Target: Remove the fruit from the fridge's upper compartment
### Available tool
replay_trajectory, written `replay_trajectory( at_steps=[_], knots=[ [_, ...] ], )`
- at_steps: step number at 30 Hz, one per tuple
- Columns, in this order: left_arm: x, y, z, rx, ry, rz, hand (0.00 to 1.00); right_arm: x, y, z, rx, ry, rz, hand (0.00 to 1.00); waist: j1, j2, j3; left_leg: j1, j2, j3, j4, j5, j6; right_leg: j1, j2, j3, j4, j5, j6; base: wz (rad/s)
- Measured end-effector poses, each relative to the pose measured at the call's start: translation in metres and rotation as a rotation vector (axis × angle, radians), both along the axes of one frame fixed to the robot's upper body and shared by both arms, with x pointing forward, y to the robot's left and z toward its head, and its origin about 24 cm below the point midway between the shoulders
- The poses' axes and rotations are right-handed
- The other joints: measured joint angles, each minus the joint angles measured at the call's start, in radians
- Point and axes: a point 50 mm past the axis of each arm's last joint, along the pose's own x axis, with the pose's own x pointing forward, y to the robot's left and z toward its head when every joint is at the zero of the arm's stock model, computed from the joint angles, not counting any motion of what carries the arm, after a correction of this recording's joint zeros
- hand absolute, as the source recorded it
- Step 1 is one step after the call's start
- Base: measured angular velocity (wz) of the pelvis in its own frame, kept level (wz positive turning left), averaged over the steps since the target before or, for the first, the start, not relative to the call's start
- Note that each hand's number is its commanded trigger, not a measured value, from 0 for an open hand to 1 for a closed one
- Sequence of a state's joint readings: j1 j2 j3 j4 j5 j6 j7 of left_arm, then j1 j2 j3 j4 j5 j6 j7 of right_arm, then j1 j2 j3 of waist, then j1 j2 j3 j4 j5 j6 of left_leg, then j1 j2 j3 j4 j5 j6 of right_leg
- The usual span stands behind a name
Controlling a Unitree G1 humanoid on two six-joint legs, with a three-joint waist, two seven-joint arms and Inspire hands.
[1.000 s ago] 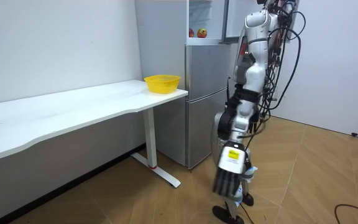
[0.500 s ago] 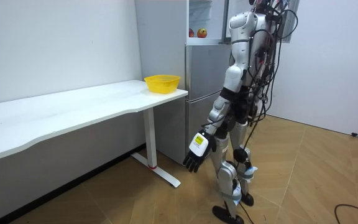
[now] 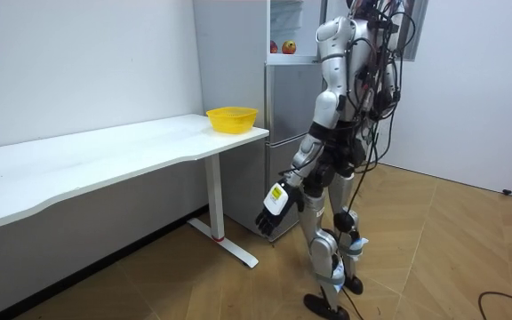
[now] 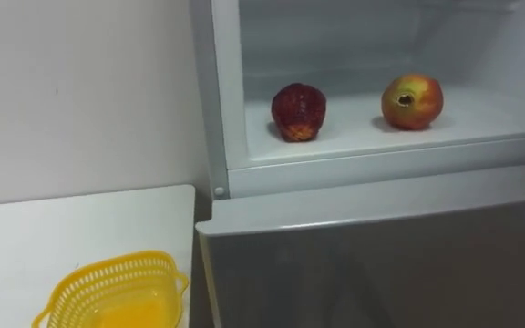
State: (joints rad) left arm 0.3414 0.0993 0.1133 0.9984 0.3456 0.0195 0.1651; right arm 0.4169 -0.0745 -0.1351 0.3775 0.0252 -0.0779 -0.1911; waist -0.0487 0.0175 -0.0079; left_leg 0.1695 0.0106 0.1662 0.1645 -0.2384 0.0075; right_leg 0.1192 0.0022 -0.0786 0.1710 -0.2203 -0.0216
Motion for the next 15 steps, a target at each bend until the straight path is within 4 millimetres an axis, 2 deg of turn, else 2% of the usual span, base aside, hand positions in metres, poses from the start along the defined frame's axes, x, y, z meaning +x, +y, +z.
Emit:
replay_trajectory(
  at_steps=[4,9,11,12,15],
  knots=[
    [-0.001,-0.003,-0.001,-0.014,-0.006,-0.014,0.0,0.018,0.002,0.022,-0.04,-0.122,0.038,0.0,0.003,0.003,0.0015,0.006,0.003,0.021,0.0,0.0,0.0,-0.003,0.004,0.024,0.005,0.001,-0.001,-0.12],
    [0.004,-0.005,-0.001,-0.041,-0.031,-0.033,0.0,0.052,0.011,0.077,-0.125,-0.418,0.096,0.0,0.006,0.004,0.0016,-0.003,0.006,0.028,-0.001,0.0,0.0,-0.036,0.011,0.05,0.019,0.005,-0.001,-0.15],
    [0.004,-0.006,-0.001,-0.056,-0.035,-0.036,0.0,0.059,0.015,0.094,-0.139,-0.501,0.118,0.0,0.005,0.008,0.0041,-0.003,0.007,0.032,-0.001,0.0,0.0,-0.037,0.013,0.054,0.017,0.008,-0.001,-0.05],
    [0.005,-0.008,-0.001,-0.066,-0.037,-0.051,0.0,0.063,0.019,0.105,-0.156,-0.548,0.137,0.0,0.009,0.008,0.0039,-0.003,0.009,0.047,-0.001,0.0,0.0,-0.039,0.015,0.054,0.015,0.011,-0.001,-0.13],
    [0.006,-0.008,-0.002,-0.08,-0.039,-0.062,0.0,0.071,0.03,0.127,-0.177,-0.664,0.184,0.0,0.018,0.01,0.0044,-0.004,0.012,0.05,-0.001,0.0,0.0,-0.036,0.019,0.06,0.014,0.019,-0.003,-0.11]
  ],
)
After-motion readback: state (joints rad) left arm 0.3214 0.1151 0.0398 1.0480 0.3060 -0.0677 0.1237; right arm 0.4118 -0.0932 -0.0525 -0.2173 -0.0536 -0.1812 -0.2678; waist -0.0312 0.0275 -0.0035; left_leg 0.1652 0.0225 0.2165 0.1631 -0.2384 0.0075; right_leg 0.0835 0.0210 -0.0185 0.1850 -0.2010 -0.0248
